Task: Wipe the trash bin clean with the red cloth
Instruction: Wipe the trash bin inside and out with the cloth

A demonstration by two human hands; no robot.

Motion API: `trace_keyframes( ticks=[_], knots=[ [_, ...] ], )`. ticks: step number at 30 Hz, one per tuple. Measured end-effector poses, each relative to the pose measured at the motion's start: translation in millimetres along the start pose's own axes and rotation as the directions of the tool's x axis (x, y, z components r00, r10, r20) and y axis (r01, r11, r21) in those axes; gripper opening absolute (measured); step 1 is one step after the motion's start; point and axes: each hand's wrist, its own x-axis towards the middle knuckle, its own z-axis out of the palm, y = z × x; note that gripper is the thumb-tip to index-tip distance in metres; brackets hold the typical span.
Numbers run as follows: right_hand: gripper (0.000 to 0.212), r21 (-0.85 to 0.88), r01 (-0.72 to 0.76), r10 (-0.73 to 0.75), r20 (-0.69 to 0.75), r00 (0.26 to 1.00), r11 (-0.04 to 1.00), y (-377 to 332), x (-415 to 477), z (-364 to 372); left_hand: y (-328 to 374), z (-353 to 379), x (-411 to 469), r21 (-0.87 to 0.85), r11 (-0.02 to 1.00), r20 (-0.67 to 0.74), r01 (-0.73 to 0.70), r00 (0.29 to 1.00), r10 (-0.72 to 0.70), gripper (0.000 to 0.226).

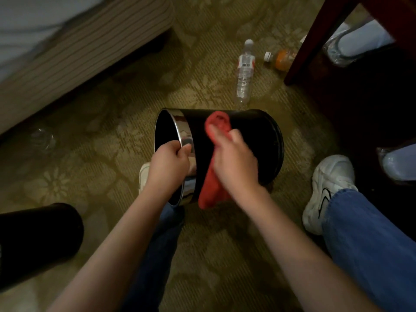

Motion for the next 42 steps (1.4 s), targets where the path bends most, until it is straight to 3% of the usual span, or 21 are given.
trace_keyframes(
  ticks=[2,4,6,10,16,22,27,38,42],
  knots=[
    [0.048,-0.017,-0.181,0.181,0.009,0.983,0.983,29.3,15.0,-8.9,0.9,1.6,-4.7,-0.006,1.000,0.024,-0.013,1.000,0.013,0.027],
    [0.047,-0.016,-0.245,0.245,0.002,0.969,0.969,44.6,18.4,-14.8,2.7,4.3,-7.3,0.001,1.000,0.028,-0.029,0.999,0.029,0.027],
    [0.045,0.035,-0.167,0.167,-0.006,0.986,0.985,35.5,11.1,-13.5,3.7,6.5,-5.5,0.020,0.999,0.003,-0.033,0.999,0.033,0.027],
    [0.045,0.059,0.123,-0.123,0.006,0.992,0.991,-17.7,-8.8,-2.4,2.7,7.6,-3.3,0.054,0.998,-0.062,-0.017,0.998,0.020,0.029],
    [0.043,0.015,0.066,-0.066,-0.004,0.998,0.998,-20.0,6.0,-11.1,8.1,14.8,-5.6,0.037,0.997,-0.073,-0.061,0.995,0.064,0.027],
    [0.041,0.149,0.038,-0.028,-0.070,0.997,0.988,-23.6,-41.4,1.3,10.1,14.0,-5.8,0.015,0.998,-0.073,-0.057,0.996,0.058,0.027],
    [0.042,-0.019,-0.010,0.009,-0.038,0.999,1.000,-29.0,13.4,-9.3,8.3,13.7,-10.4,0.101,0.993,-0.066,-0.062,0.995,0.069,0.025],
    [0.042,0.066,0.067,-0.068,0.010,0.998,0.996,-18.1,-51.4,1.5,-6.6,5.9,-13.0,0.107,0.994,-0.055,0.026,0.998,-0.021,0.028],
    [0.043,-0.045,0.109,-0.109,0.009,0.994,0.993,-27.7,-17.8,-0.6,-8.1,3.8,-11.6,0.083,0.996,-0.040,0.029,0.999,-0.026,0.030]
  ],
)
